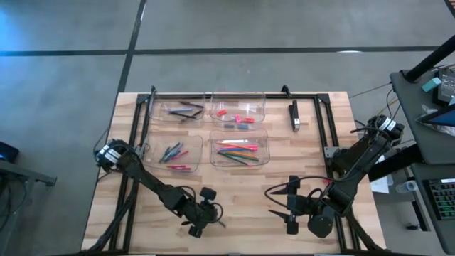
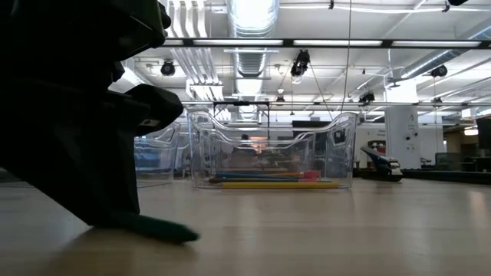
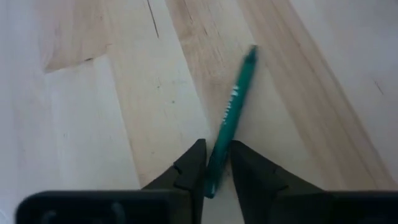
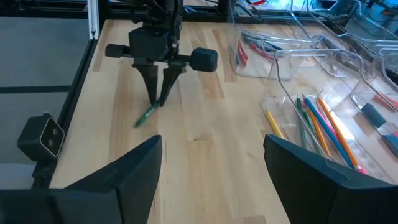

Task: Sort crayons/erasers/pens/pencils in bins
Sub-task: Put the green crayon into the bottom left transparent bin, then return to Home Position

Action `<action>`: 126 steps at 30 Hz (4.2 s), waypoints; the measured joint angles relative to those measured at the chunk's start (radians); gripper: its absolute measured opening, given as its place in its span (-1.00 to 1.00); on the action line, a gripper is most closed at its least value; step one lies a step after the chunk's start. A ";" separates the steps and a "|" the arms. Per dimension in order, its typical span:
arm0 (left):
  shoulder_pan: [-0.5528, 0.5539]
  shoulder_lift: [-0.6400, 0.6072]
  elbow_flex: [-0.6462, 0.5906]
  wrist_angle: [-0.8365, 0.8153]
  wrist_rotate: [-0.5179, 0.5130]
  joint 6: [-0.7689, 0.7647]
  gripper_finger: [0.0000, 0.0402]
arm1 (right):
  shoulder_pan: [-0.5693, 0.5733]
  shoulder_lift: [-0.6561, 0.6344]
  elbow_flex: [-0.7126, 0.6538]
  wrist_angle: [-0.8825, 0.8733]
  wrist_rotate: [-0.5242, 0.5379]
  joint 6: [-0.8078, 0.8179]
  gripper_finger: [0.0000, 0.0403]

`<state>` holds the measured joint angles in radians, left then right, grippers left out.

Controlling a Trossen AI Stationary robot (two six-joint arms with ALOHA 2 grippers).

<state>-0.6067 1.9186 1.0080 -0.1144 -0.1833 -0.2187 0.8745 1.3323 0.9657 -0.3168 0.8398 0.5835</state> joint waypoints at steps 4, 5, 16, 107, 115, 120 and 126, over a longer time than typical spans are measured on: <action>0.013 -0.020 0.000 -0.006 0.006 0.023 -0.88 | 0.000 0.000 0.000 0.000 0.000 0.000 0.33; 0.019 -0.031 0.000 -0.007 0.011 0.023 -0.92 | 0.000 0.000 0.000 0.000 0.000 0.000 0.33; 0.063 -0.248 0.027 -0.171 -0.031 0.069 -0.98 | 0.000 0.000 0.000 0.000 0.000 0.000 0.33; 0.469 -1.663 -0.694 0.232 -0.233 0.359 -0.98 | -0.771 -1.158 -0.524 0.145 -0.613 -0.686 -0.94; 0.469 -1.907 -0.884 0.252 -0.235 0.326 -0.98 | -0.771 -1.332 -0.698 0.191 -0.613 -0.714 -0.94; 0.468 -1.867 -0.954 0.263 -0.228 0.289 -0.98 | -0.770 -1.288 -0.787 0.304 -0.605 -0.732 -0.94; 0.469 -1.870 -0.999 0.208 -0.226 0.228 -0.98 | -0.773 -1.291 -0.926 0.430 -0.604 -0.743 -0.94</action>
<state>-0.1379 0.0490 0.0086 0.0939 -0.4090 0.0088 0.1017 0.0417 0.0396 0.1134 0.2359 -0.1593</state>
